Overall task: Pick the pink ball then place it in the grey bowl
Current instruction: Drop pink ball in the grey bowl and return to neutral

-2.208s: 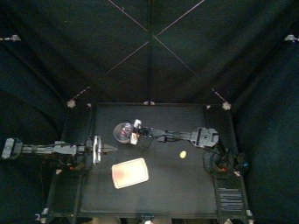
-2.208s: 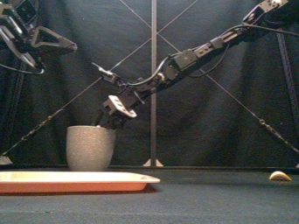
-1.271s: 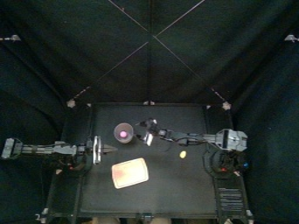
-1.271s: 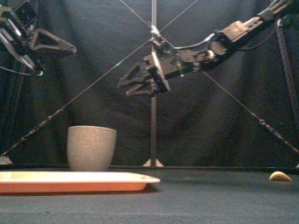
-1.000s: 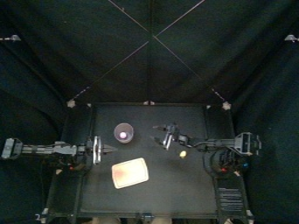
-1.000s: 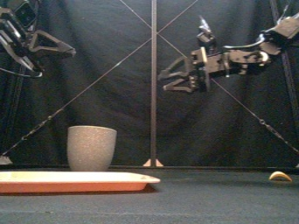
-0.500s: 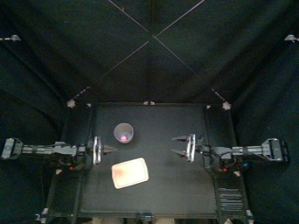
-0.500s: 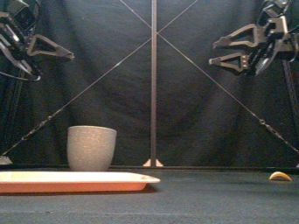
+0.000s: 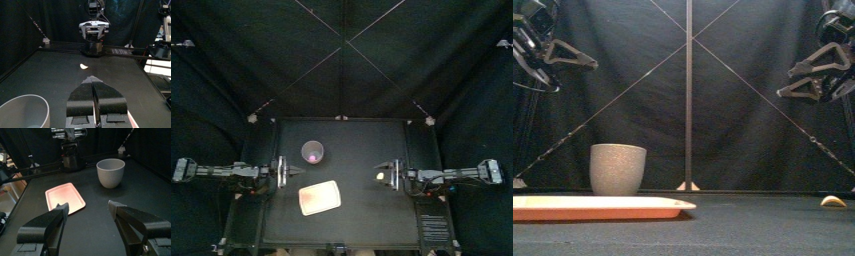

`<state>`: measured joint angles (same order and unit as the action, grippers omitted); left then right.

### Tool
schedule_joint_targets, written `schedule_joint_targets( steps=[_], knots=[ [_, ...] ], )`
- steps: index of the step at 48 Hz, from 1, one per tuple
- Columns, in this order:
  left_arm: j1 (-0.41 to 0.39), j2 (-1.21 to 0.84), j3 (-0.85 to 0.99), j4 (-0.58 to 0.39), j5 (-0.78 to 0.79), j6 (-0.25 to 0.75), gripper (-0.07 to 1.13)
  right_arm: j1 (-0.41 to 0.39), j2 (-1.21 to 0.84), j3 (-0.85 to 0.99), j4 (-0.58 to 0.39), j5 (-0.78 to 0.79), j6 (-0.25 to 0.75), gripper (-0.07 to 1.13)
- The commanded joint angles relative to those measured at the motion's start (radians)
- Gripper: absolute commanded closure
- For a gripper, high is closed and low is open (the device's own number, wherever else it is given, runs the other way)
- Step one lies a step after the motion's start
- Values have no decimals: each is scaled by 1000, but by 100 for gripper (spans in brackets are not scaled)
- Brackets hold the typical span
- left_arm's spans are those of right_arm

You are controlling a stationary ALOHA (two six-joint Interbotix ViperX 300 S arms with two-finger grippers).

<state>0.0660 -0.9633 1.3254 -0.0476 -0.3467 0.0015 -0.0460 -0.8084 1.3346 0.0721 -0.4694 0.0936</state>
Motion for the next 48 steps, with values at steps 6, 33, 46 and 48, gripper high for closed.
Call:
schedule_joint_targets(
  steps=[6, 33, 46, 48],
  knots=[
    [3, 5, -9, -2, -2, 3, 104, 3, 8, -40, -18, 31, 78, 9],
    [11, 5, 3, -2, -6, 0, 104, -8, 8, -60, -61, 31, 89, 9],
    [11, 5, 5, -2, -9, 0, 104, -9, 8, -63, -67, 31, 89, 9],
    [11, 5, 3, -2, -11, 0, 104, -9, 6, -61, -66, 31, 87, 9]
  ],
)
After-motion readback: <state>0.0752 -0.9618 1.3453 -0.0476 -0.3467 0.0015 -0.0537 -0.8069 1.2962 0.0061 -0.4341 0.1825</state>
